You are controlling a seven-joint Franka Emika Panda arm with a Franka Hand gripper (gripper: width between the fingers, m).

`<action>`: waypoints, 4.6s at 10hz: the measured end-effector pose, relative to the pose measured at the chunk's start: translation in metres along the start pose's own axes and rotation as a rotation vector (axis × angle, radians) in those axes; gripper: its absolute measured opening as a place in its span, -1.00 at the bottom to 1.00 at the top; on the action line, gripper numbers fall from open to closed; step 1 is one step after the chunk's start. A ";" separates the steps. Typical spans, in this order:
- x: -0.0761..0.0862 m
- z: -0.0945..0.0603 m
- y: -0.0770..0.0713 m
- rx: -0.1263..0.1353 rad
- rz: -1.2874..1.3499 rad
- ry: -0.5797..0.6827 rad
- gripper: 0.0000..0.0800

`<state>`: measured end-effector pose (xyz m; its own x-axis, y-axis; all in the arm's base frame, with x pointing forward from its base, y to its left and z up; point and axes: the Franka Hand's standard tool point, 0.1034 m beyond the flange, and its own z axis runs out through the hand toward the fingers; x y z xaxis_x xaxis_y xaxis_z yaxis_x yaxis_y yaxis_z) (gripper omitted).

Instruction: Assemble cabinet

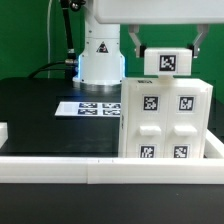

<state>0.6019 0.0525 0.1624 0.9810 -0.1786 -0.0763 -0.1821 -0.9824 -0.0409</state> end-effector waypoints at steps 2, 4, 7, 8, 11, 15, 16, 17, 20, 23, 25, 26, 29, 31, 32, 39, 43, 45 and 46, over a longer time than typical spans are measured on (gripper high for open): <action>-0.003 0.004 0.005 -0.002 -0.008 -0.003 0.40; -0.003 0.004 0.005 -0.002 -0.008 -0.003 0.40; -0.003 0.004 0.005 -0.002 -0.008 -0.003 0.40; -0.003 0.004 0.005 -0.002 -0.008 -0.003 0.40; -0.003 0.004 0.005 -0.002 -0.001 -0.003 0.40; -0.003 0.004 0.005 -0.001 0.098 -0.004 0.40; -0.003 0.004 0.004 -0.001 0.149 -0.003 0.40; -0.003 0.004 0.004 -0.001 0.223 -0.003 0.40; 0.000 0.004 -0.003 0.011 0.523 0.023 0.40; 0.002 0.004 -0.006 0.024 0.795 0.036 0.40; 0.006 0.004 -0.007 0.044 0.963 0.058 0.40; 0.005 0.004 -0.008 0.047 1.059 0.056 0.40; 0.008 0.004 -0.011 0.083 1.211 0.056 0.40; 0.008 0.005 -0.012 0.096 1.383 0.050 0.40; 0.008 0.005 -0.015 0.103 1.456 0.048 0.40; 0.006 0.003 -0.026 0.125 1.619 -0.005 0.86; 0.006 -0.008 -0.030 0.157 1.575 -0.016 1.00; 0.006 -0.007 -0.031 0.155 1.533 -0.013 0.99; 0.006 -0.007 -0.031 0.152 1.484 -0.011 0.99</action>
Offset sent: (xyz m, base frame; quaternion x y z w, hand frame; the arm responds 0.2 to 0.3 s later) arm 0.0000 0.0000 0.0000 0.0000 0.0000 0.0000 1.0000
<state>0.6134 0.0816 0.1702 -0.1005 -0.9839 -0.1476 -0.9942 0.1049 -0.0224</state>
